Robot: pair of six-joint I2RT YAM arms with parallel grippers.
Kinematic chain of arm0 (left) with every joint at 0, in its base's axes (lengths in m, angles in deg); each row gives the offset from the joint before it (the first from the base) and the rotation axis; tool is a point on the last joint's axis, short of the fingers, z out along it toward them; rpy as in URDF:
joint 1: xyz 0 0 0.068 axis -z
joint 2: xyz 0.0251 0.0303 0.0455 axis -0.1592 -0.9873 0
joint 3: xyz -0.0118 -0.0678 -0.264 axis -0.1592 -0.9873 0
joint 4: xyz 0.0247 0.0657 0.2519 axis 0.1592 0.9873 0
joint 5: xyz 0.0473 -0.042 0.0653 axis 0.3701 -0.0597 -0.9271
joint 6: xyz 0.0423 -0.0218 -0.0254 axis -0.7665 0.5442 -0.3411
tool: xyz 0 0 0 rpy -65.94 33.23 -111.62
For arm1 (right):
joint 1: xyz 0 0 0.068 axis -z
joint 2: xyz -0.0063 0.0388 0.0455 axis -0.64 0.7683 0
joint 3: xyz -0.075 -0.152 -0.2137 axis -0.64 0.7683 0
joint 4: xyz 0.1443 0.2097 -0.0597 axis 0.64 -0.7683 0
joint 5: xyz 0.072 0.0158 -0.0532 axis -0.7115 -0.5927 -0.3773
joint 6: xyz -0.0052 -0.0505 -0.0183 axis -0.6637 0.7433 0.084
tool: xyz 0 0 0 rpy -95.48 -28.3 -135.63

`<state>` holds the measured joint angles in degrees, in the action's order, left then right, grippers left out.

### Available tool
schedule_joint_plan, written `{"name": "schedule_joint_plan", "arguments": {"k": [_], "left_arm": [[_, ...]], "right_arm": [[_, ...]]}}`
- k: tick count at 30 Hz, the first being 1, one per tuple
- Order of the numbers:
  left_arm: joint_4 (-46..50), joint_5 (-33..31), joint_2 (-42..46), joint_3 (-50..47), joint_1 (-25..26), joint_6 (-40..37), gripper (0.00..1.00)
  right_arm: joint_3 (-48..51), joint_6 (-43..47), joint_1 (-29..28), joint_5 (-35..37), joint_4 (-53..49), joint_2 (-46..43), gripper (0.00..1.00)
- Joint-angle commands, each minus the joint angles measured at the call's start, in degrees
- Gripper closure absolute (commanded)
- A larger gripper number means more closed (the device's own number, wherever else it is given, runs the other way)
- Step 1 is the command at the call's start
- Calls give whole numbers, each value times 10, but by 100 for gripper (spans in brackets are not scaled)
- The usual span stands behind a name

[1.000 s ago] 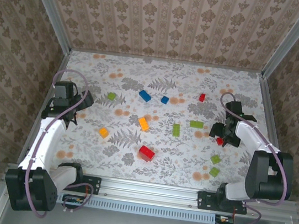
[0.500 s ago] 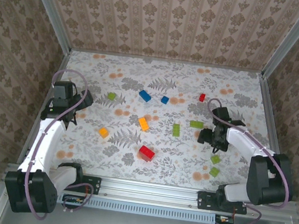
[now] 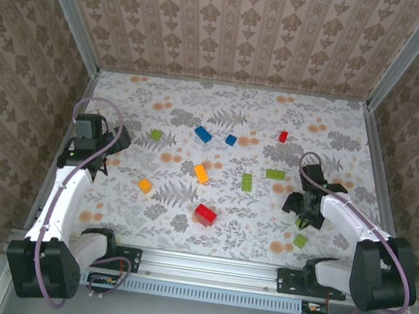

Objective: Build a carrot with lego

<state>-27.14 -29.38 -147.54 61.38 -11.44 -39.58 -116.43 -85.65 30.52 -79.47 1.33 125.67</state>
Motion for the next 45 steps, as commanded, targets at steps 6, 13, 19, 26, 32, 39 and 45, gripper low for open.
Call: {"name": "schedule_joint_plan", "arguments": {"k": [6, 13, 19, 26, 32, 39, 45], "left_arm": [[3, 6, 12, 16, 6, 3, 0], [2, 4, 11, 17, 8, 3, 0], [5, 2, 13, 17, 10, 3, 0], [5, 1, 12, 17, 11, 2, 0], [6, -3, 9, 17, 12, 0, 0], [7, -7, 4, 19, 12, -1, 0], [13, -15, 6, 21, 13, -3, 0]], "right_arm": [[16, -51, -19, 1, -17, -12, 23], [27, -69, -44, 3, -21, -19, 40], [29, -76, -61, 7, -24, -24, 53], [10, -68, -75, 19, -41, -38, 62], [-56, -53, -118, 14, -81, -49, 65], [-241, 42, -253, -14, -154, 42, 64], [-396, 156, -358, -29, -199, 178, 63]]}}
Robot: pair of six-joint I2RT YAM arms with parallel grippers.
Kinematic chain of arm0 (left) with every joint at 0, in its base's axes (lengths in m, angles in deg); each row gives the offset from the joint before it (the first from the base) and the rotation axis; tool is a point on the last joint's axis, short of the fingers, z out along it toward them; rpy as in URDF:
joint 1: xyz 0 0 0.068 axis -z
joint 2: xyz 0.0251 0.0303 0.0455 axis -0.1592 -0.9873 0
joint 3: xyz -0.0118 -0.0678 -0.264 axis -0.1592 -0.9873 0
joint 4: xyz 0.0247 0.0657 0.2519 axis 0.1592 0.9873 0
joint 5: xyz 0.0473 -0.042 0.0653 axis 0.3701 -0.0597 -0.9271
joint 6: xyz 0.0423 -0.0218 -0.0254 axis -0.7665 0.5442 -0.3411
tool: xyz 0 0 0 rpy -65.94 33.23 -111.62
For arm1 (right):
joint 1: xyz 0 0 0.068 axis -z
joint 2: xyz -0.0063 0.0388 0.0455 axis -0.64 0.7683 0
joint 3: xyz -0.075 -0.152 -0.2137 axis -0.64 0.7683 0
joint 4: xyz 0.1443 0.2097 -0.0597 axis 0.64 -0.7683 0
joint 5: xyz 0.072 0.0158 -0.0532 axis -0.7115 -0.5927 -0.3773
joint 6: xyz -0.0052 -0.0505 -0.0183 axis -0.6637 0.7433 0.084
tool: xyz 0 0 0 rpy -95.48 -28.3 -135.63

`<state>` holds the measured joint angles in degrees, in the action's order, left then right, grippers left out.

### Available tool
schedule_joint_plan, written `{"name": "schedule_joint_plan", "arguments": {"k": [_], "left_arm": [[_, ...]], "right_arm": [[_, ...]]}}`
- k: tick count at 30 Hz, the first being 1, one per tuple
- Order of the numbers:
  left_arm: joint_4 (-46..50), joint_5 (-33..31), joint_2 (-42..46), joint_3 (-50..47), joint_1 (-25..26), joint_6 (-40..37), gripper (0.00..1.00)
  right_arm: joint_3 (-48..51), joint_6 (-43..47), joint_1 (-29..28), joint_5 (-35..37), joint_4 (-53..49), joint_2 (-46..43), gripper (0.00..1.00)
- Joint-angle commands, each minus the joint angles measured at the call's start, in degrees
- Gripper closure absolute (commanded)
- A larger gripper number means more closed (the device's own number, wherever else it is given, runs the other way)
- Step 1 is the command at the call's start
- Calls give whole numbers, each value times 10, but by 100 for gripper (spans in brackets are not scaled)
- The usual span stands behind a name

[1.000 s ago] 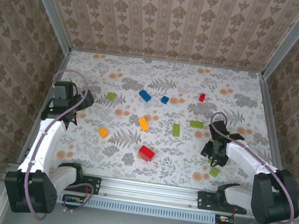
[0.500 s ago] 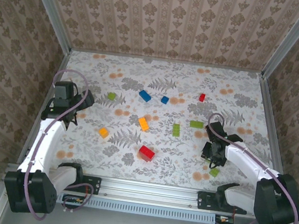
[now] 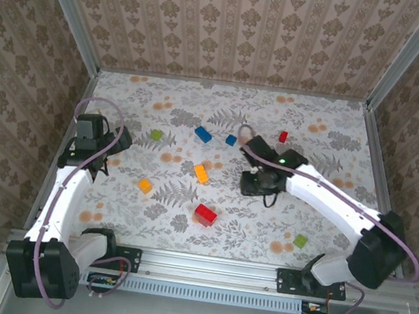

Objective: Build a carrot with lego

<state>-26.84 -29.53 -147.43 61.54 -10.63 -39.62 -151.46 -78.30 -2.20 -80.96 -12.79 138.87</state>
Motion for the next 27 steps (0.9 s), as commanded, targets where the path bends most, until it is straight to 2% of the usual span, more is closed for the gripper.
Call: {"name": "schedule_joint_plan", "arguments": {"k": [1, 5, 9, 27], "left_arm": [[10, -14, 6, 19, 4, -3, 0], [12, -17, 6, 20, 6, -3, 0], [11, -17, 4, 20, 5, -4, 0], [10, -16, -1, 20, 6, -4, 0]], "right_arm": [[-67, 100, -45, -15, -63, 66, 63], [-134, 149, -85, -19, -81, 125, 63], [-167, 184, -105, -43, -87, 147, 64], [-188, 268, -156, -85, -101, 185, 64]]}}
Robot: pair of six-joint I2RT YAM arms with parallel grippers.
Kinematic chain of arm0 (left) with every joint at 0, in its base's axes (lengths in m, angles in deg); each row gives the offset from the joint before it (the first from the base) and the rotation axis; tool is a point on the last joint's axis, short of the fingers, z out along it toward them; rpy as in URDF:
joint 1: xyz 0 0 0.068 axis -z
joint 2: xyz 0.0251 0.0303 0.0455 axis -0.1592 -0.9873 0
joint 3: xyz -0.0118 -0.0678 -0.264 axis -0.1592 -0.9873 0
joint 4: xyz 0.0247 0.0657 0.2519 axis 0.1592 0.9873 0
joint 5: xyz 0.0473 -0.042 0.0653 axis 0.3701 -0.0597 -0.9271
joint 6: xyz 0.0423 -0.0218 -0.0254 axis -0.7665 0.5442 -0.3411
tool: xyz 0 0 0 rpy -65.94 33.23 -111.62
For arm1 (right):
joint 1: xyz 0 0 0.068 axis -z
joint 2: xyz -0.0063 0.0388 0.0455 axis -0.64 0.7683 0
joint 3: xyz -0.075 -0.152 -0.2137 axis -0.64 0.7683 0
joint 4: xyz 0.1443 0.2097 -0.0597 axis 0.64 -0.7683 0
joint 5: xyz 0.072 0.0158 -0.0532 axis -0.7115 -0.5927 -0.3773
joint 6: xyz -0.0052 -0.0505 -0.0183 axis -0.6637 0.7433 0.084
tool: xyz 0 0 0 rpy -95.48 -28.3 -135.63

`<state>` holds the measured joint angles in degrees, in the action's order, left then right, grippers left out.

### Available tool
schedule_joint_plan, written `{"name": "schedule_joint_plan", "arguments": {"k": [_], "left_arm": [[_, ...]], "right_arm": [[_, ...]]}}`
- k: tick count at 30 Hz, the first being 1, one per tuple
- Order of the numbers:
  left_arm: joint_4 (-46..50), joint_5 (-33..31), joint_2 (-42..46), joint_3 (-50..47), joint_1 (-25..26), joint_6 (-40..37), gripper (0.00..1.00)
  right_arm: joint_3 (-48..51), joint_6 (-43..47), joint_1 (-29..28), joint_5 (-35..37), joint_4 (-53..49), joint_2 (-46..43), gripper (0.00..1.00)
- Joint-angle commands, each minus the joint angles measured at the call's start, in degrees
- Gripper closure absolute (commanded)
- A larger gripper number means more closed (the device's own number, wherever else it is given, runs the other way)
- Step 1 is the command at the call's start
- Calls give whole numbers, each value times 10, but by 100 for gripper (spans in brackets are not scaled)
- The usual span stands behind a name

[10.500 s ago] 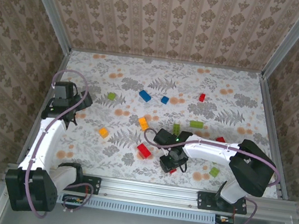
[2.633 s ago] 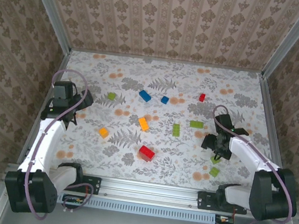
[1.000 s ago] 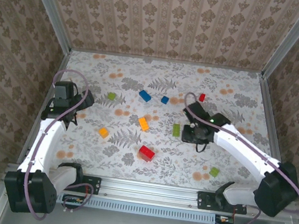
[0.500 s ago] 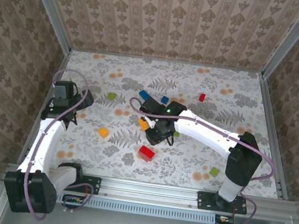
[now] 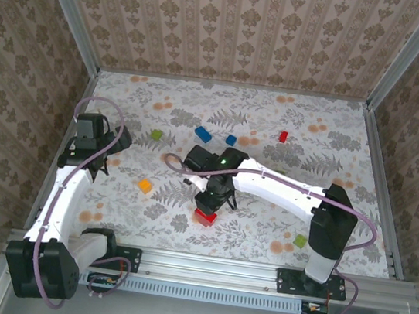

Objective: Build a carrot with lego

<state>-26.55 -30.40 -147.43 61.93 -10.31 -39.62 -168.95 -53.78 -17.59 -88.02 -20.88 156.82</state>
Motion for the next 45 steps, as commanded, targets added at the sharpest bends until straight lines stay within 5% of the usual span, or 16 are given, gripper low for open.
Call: {"name": "schedule_joint_plan", "arguments": {"k": [1, 45], "left_arm": [[7, -7, 0, 17, 3, -5, 0], [6, -10, -4, 17, 4, -5, 0]], "right_arm": [[-13, 23, -3, -17, -19, 6, 64], [25, 36, -11, -40, 15, 44, 64]]}}
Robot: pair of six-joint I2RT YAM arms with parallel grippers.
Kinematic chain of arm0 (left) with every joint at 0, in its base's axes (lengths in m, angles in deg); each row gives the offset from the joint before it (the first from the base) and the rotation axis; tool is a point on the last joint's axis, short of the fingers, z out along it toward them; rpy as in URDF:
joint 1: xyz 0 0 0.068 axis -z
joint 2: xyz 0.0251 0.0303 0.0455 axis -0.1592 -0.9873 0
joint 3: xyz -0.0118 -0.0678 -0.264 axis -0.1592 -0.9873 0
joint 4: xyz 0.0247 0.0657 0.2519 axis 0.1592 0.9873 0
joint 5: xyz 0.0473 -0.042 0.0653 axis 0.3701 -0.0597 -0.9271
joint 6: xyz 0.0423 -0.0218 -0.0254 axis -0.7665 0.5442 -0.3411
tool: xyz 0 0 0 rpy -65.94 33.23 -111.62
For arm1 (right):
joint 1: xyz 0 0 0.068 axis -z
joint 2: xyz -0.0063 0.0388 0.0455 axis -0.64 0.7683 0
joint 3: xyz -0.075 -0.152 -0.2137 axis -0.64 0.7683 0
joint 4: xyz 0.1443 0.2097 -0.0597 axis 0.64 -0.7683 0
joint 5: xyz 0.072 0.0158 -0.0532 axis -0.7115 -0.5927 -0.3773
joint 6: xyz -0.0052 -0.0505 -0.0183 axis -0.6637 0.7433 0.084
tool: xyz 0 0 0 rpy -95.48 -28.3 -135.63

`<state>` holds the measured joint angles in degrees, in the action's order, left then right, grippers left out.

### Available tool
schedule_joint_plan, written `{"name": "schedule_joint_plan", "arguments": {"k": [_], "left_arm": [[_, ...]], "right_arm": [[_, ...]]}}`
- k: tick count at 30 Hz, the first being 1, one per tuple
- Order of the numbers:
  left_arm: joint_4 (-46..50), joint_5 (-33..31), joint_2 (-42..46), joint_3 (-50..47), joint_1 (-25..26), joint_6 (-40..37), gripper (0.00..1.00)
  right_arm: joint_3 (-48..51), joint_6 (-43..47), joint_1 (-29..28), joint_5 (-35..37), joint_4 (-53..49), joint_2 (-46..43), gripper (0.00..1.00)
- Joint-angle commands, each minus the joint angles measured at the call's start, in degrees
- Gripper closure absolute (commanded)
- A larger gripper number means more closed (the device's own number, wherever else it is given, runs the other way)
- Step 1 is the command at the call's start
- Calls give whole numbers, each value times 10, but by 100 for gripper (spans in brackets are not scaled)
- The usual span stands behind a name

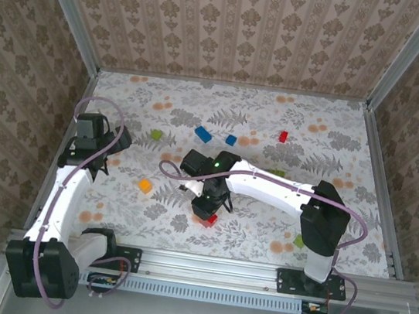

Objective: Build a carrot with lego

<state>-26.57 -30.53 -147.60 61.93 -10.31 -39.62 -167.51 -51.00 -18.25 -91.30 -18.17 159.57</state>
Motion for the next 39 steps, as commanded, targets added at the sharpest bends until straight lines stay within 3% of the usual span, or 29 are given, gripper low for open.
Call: {"name": "schedule_joint_plan", "arguments": {"k": [1, 39], "left_arm": [[6, -8, -2, 16, 4, -6, 0], [6, -9, -4, 16, 4, -6, 0]], "right_arm": [[12, 8, -4, -7, -11, 15, 64], [80, -6, -30, 32, -10, 62, 65]]}}
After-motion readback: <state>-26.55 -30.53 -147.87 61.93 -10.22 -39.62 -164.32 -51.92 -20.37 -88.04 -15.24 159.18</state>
